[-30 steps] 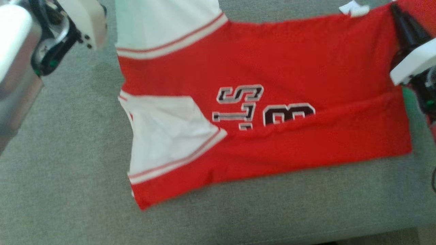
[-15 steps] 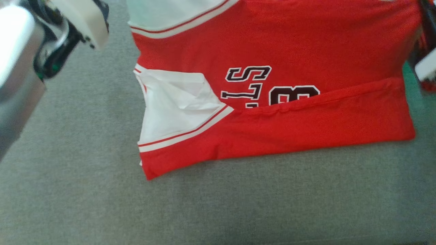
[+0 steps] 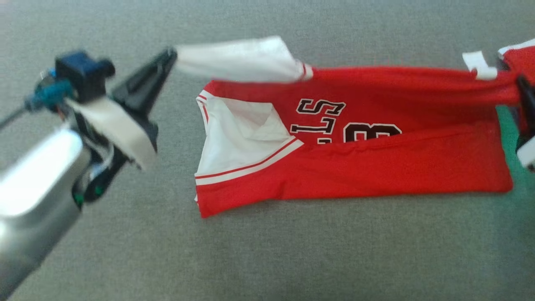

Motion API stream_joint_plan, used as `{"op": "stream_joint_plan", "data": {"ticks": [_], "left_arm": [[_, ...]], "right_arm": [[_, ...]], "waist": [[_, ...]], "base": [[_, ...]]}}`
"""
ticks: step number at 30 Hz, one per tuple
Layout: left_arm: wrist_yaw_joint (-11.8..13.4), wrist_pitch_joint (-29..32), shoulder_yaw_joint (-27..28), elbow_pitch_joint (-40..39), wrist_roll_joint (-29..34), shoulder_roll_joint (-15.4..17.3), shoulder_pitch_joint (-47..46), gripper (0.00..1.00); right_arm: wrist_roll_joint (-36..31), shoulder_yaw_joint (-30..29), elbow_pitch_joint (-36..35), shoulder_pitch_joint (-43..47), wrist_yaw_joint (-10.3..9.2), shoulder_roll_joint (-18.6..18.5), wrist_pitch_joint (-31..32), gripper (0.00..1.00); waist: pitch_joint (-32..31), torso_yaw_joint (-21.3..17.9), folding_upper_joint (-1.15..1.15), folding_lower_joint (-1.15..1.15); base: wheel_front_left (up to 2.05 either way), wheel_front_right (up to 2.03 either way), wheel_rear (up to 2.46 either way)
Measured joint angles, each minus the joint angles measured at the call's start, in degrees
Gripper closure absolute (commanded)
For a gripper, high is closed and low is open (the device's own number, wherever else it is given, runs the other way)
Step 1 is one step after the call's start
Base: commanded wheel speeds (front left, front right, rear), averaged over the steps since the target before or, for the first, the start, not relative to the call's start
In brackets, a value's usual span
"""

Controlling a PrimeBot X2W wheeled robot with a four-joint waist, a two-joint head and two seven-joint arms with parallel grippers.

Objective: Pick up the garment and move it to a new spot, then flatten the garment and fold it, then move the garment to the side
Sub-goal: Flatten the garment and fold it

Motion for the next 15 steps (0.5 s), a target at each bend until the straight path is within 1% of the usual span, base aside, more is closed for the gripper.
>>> {"op": "stream_joint_plan", "data": {"ticks": [5, 6, 7, 11, 15], "left_arm": [[3.5, -0.6, -0.9, -6.4, -0.9, 2.6, 6.9, 1.00], [5.3, -1.2, -1.2, -8.7, -1.2, 3.2, 9.3, 1.00], [5.3, -1.2, -1.2, -8.7, -1.2, 3.2, 9.3, 1.00], [7.8, -2.0, -2.4, -12.2, -1.8, 3.8, 13.9, 1.00], [9.7, -2.6, -3.1, -13.7, -1.8, 4.5, 17.3, 1.00]], "right_arm": [[0.4, -0.8, -1.5, 4.9, 0.00, -0.2, 0.0, 1.00], [0.7, -1.4, -1.7, 6.3, 0.00, -0.2, 0.0, 1.00], [0.7, -1.4, -1.7, 6.3, 0.00, -0.2, 0.0, 1.00], [0.7, -2.2, -2.4, 8.9, 0.00, -0.2, 0.0, 1.00], [0.7, -3.5, -3.4, 12.6, 0.00, -0.2, 0.0, 1.00]], "waist": [[-1.4, 0.6, 0.00, 0.00], [-1.5, 0.8, 0.00, 0.00], [-1.5, 0.8, 0.00, 0.00], [-1.8, 1.4, 0.00, 0.01], [-1.9, 2.0, 0.00, 0.01]], "base": [[0.00, 0.00, 0.00], [0.00, 0.00, 0.00], [0.00, 0.00, 0.00], [0.00, 0.00, 0.00], [0.00, 0.00, 0.00]]}}
